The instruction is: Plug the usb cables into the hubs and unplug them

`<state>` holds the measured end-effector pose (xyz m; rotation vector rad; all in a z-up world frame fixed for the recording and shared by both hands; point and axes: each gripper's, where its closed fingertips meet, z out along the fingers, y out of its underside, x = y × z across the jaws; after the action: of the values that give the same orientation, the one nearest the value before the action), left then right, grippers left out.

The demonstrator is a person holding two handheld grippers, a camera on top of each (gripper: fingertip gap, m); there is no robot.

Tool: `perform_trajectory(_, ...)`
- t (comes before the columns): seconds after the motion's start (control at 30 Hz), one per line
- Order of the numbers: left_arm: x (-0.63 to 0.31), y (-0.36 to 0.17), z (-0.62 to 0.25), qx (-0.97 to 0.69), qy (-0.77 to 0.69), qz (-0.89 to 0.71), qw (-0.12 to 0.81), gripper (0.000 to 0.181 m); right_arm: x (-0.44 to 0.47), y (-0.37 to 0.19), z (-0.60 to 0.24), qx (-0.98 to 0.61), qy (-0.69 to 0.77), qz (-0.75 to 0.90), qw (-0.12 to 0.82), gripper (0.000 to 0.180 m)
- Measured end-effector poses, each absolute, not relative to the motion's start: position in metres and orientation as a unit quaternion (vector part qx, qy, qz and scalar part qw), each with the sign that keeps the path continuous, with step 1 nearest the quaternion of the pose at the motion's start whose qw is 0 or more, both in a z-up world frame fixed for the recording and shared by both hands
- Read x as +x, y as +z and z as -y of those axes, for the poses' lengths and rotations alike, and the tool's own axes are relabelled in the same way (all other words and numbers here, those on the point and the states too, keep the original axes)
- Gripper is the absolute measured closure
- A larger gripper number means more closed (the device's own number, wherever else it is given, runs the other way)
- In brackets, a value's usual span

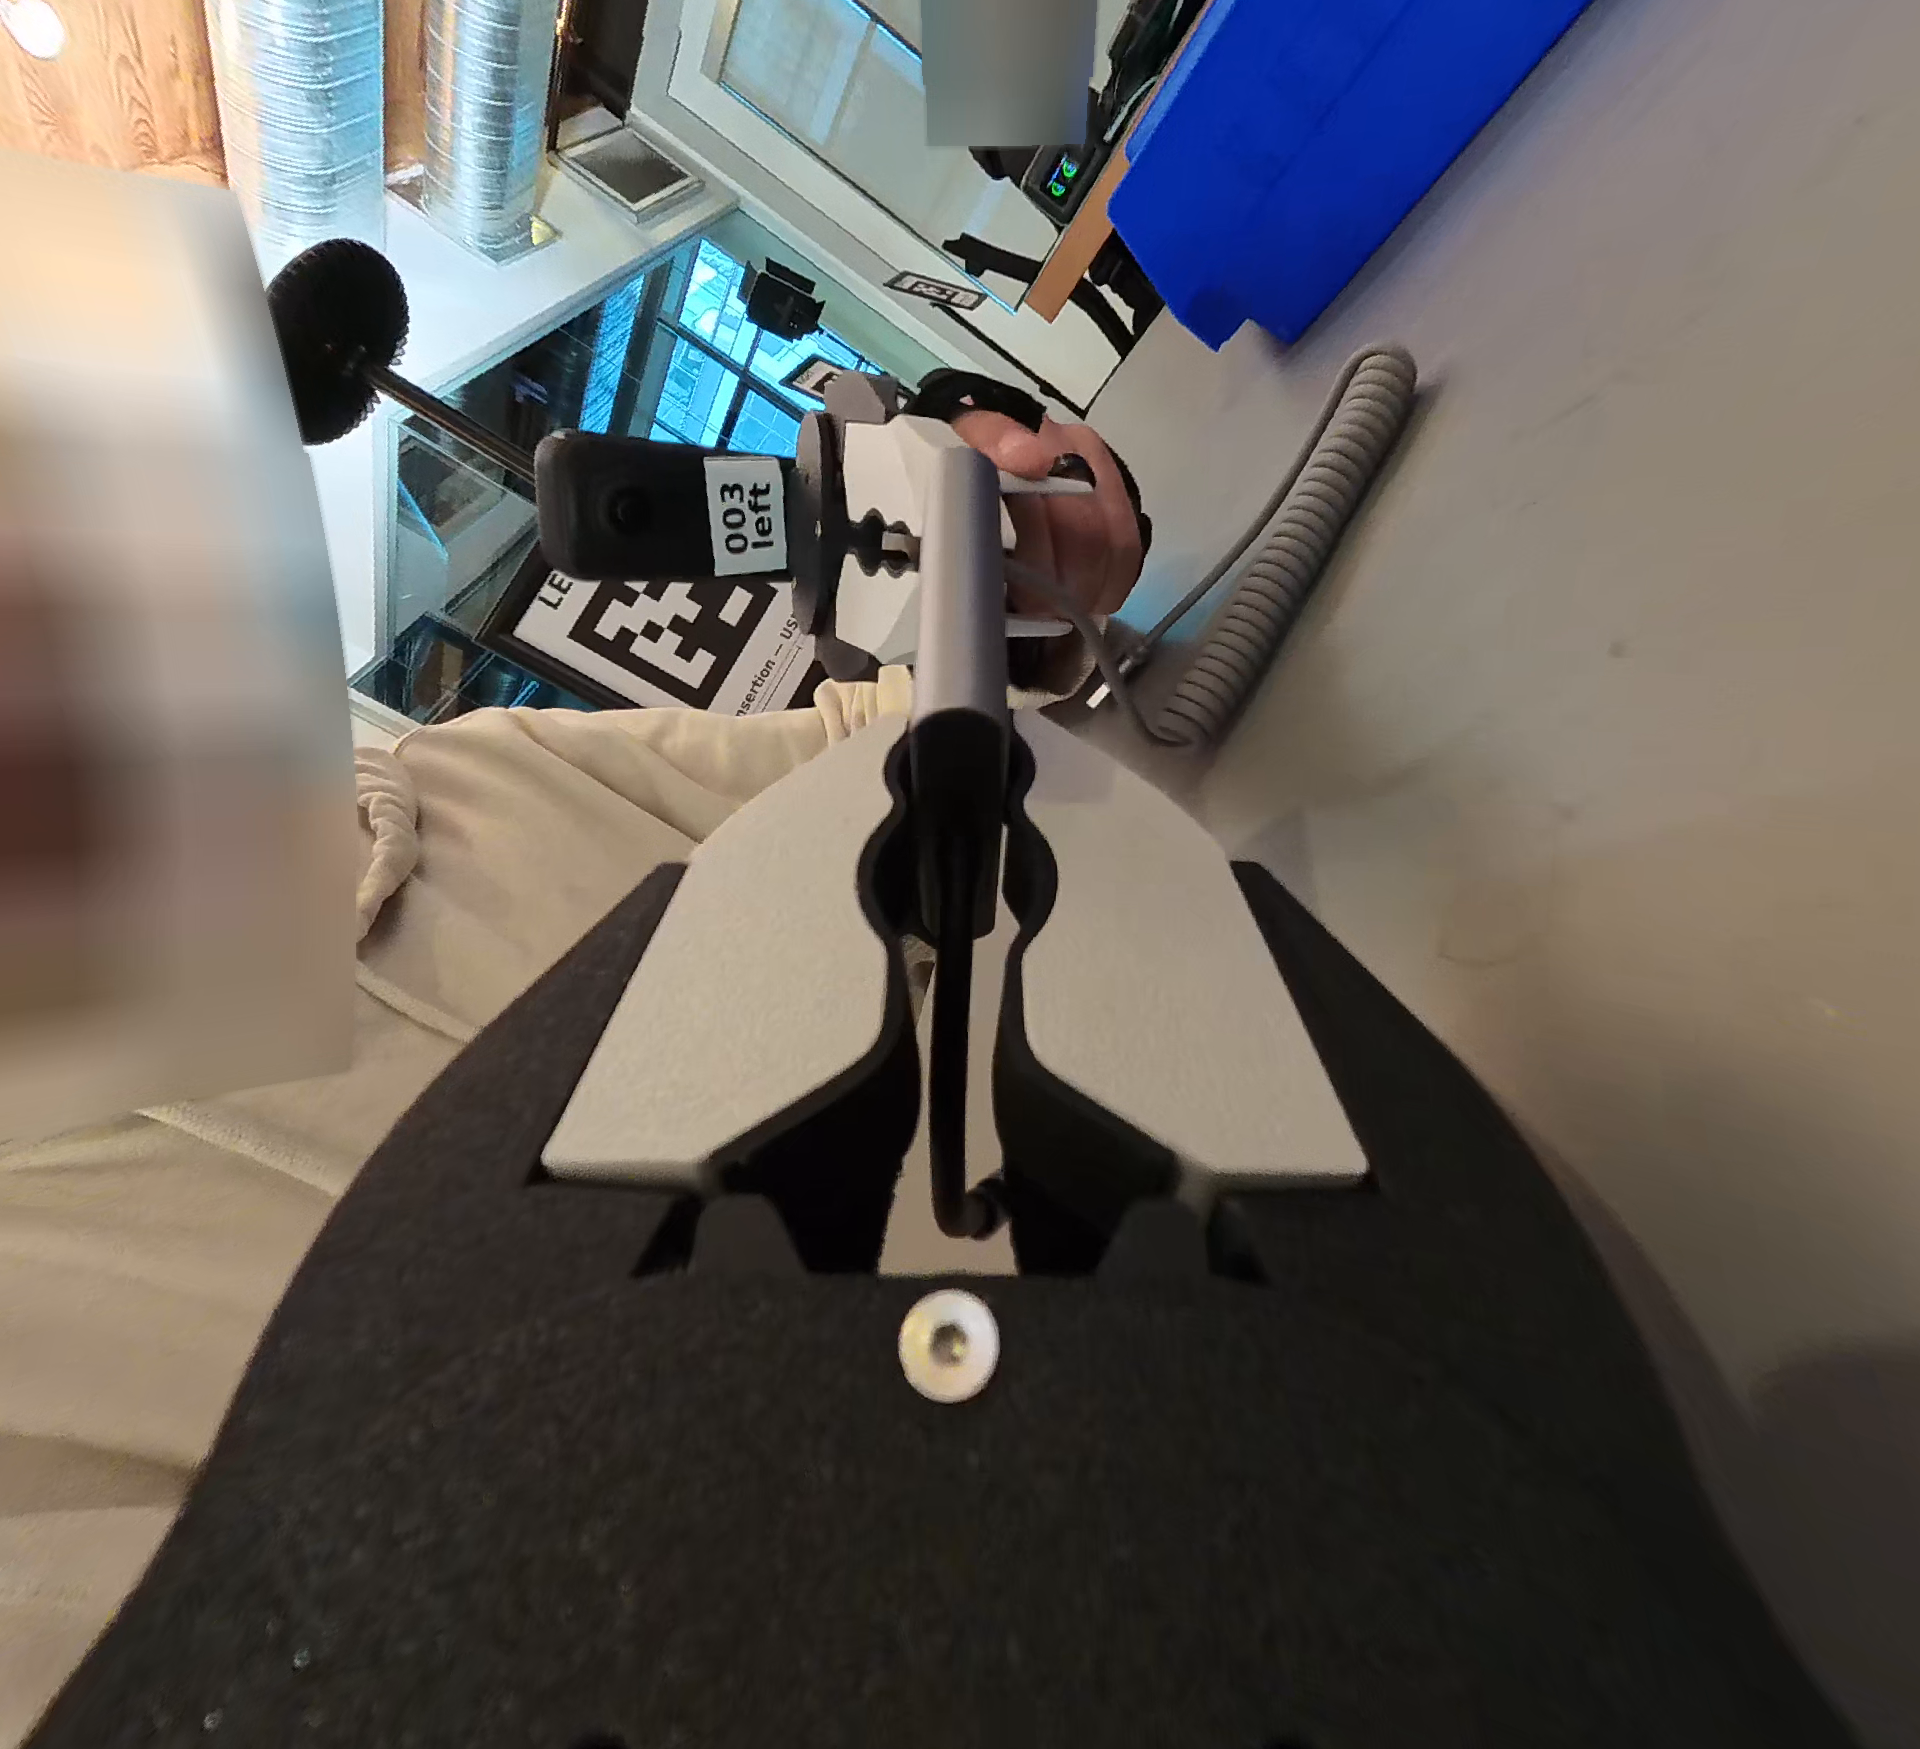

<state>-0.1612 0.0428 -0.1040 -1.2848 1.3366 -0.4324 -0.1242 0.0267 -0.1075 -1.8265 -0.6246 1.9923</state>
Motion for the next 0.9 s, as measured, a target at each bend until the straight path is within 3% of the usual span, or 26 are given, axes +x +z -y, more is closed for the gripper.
perform_trajectory(0.9, -0.157, -0.101, -0.073, -0.609, -0.082, -0.479, 0.627, 0.178, -0.121, -0.101, -0.055, -0.652, 0.693, 0.141, 0.275, 0.167)
